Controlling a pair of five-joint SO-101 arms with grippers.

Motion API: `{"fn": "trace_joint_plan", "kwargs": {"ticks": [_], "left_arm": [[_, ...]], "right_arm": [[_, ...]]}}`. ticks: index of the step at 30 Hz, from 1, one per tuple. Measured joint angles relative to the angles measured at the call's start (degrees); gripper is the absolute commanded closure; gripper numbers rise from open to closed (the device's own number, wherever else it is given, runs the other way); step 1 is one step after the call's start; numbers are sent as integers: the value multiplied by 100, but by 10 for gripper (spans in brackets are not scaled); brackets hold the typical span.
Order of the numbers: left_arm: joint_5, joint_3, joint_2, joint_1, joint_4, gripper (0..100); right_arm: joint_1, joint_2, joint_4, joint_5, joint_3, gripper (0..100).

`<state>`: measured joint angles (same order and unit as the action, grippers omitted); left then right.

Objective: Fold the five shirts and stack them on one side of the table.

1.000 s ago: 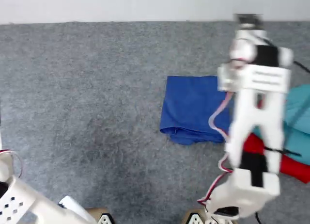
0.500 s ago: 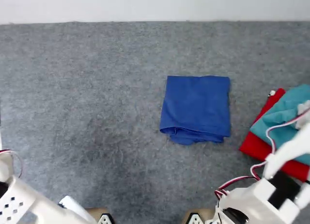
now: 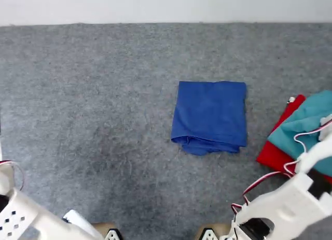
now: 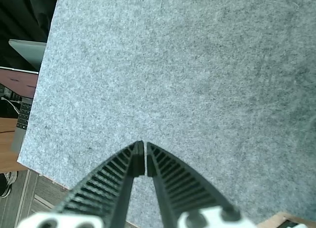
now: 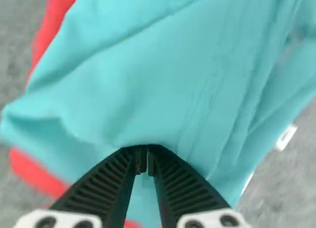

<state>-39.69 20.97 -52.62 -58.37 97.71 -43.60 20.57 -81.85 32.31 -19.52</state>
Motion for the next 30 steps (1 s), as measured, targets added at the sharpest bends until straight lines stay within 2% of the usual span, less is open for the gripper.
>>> {"fn": "trace_joint_plan", "kwargs": {"ticks": [17, 20, 27, 30], "left_arm": [[0, 0, 0, 0, 26, 985], [0, 0, 0, 0, 70, 985], [0, 0, 0, 0, 70, 985], [0, 0, 0, 0, 70, 985]], "right_arm": [[1284, 316, 2725, 0, 0, 990], [1319, 325, 2699, 0, 9, 990], [1319, -35, 1626, 0, 9, 990], [1266, -26, 1705, 9, 9, 990]]}}
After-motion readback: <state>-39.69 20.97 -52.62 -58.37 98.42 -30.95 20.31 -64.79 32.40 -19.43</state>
